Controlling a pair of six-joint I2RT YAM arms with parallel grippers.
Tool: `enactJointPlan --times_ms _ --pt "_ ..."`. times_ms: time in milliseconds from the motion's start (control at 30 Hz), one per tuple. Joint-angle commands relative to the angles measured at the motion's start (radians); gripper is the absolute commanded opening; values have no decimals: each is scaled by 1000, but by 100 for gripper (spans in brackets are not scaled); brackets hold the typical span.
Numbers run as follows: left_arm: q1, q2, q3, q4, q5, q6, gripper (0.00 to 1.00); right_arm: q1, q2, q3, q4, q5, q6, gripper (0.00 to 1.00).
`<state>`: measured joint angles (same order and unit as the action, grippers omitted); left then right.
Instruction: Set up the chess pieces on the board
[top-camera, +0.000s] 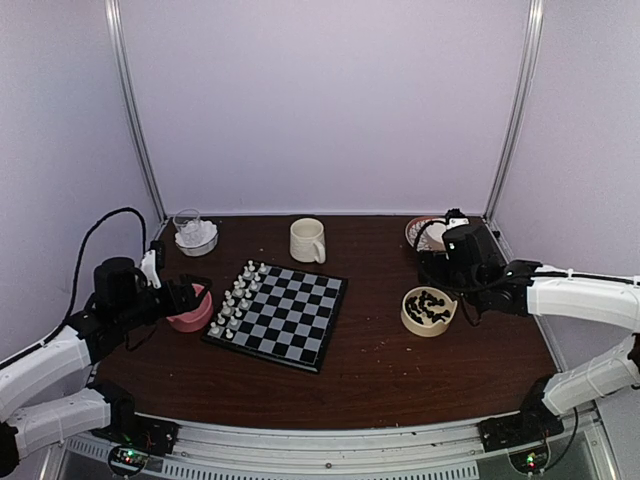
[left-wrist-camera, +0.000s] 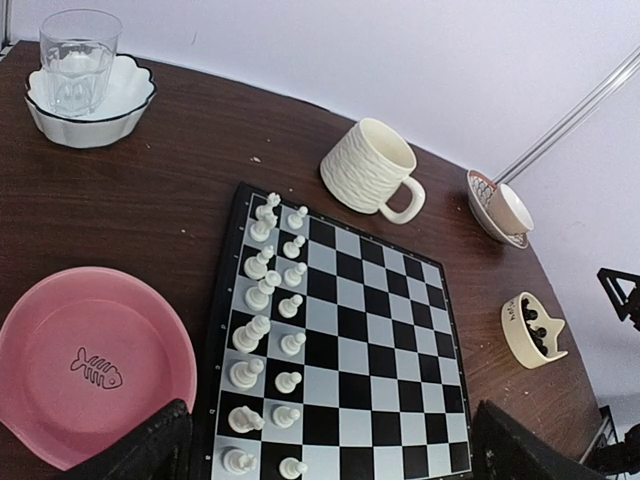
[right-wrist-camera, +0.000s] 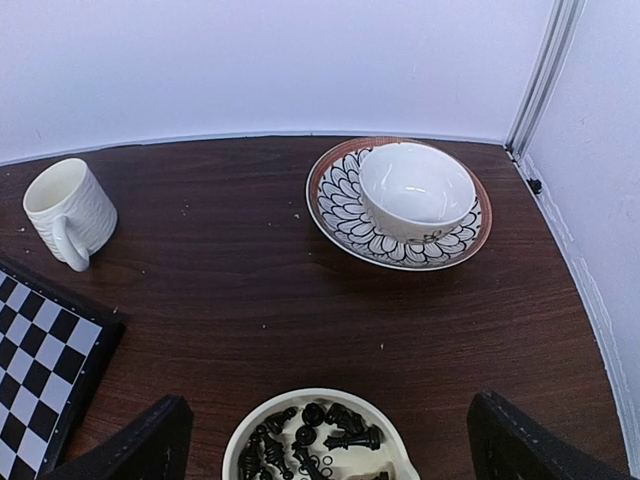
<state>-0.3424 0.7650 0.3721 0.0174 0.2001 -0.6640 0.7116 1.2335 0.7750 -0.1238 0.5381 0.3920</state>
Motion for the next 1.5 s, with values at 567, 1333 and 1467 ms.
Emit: enactJointPlan --times_ms 567,1333,1467 --pt "-21 64 -11 204 214 55 98 -21 156 58 -106 -164 112 59" --pt "-33 93 -7 228 233 43 97 -152 421 161 -117 -276 158 31" --pt "-33 98 -5 228 234 41 98 -165 433 162 -115 -293 160 30"
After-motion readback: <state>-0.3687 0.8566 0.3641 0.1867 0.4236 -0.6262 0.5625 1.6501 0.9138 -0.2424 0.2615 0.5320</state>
